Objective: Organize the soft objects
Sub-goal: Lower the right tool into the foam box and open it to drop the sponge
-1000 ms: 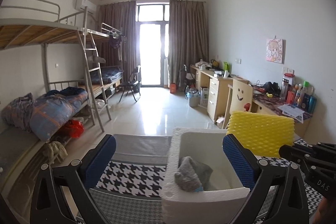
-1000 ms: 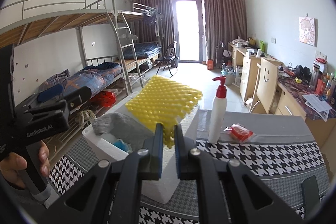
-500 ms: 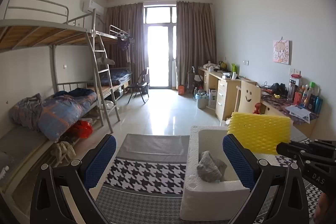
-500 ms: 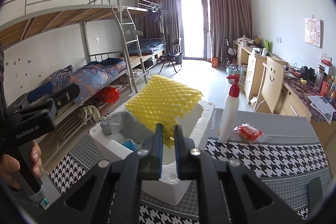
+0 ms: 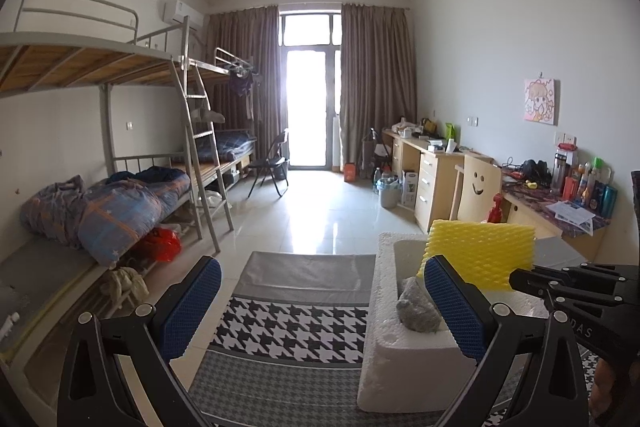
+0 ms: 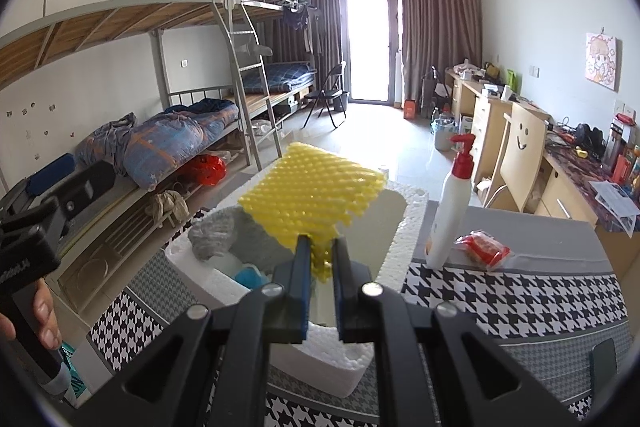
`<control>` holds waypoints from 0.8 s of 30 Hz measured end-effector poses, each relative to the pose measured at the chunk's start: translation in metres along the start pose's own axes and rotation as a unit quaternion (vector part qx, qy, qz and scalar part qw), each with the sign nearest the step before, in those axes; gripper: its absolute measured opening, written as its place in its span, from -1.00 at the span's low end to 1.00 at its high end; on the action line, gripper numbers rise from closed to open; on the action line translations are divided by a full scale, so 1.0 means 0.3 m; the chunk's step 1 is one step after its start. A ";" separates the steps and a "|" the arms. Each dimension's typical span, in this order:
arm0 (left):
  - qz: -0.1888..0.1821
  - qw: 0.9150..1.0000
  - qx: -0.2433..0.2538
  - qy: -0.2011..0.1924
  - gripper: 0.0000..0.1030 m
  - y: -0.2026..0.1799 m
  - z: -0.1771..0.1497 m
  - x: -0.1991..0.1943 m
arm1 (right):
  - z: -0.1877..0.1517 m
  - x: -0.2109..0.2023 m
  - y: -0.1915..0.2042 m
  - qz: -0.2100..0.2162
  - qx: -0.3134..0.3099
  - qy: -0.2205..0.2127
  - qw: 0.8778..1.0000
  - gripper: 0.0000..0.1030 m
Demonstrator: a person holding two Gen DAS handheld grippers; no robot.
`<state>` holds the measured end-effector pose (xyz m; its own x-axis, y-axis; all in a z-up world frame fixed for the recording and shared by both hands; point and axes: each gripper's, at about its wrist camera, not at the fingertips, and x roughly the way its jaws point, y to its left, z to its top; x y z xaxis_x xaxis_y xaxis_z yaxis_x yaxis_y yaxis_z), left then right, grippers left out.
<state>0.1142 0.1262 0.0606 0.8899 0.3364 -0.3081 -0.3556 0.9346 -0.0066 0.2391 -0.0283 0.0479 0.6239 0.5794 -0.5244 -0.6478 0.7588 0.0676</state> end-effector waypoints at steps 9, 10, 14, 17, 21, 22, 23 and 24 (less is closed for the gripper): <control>0.003 1.000 -0.012 0.004 0.98 0.041 -0.012 0.009 | 0.004 0.054 0.009 0.001 0.003 0.018 1.000 -0.75; 0.003 1.000 -0.013 0.005 0.98 0.043 -0.014 0.011 | 0.004 0.063 0.007 0.001 0.004 0.024 1.000 -0.72; 0.003 1.000 -0.014 0.007 0.98 0.048 -0.021 0.015 | -0.009 0.076 0.017 0.002 -0.002 0.031 1.000 0.21; 0.001 1.000 -0.015 0.008 0.98 0.049 -0.022 0.016 | -0.014 0.075 0.025 0.004 -0.006 0.033 0.999 0.22; -0.003 1.000 -0.011 0.010 0.98 0.043 -0.023 0.017 | -0.016 0.063 0.030 0.004 -0.006 0.029 1.000 0.22; -0.005 1.000 -0.011 0.010 0.98 0.040 -0.022 0.016 | -0.016 0.056 0.029 0.002 -0.006 0.026 1.000 0.22; -0.006 1.000 -0.011 0.009 0.98 0.037 -0.021 0.015 | -0.014 0.053 0.028 0.003 -0.006 0.025 1.000 0.22; -0.007 1.000 -0.010 0.009 0.98 0.032 -0.021 0.013 | -0.015 0.047 0.028 0.002 -0.006 0.023 1.000 0.22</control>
<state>0.1124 0.1359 0.0533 0.8897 0.3212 -0.3243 -0.3490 0.9366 -0.0298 0.2405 -0.0152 0.0372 0.6003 0.5686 -0.5625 -0.6557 0.7526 0.0610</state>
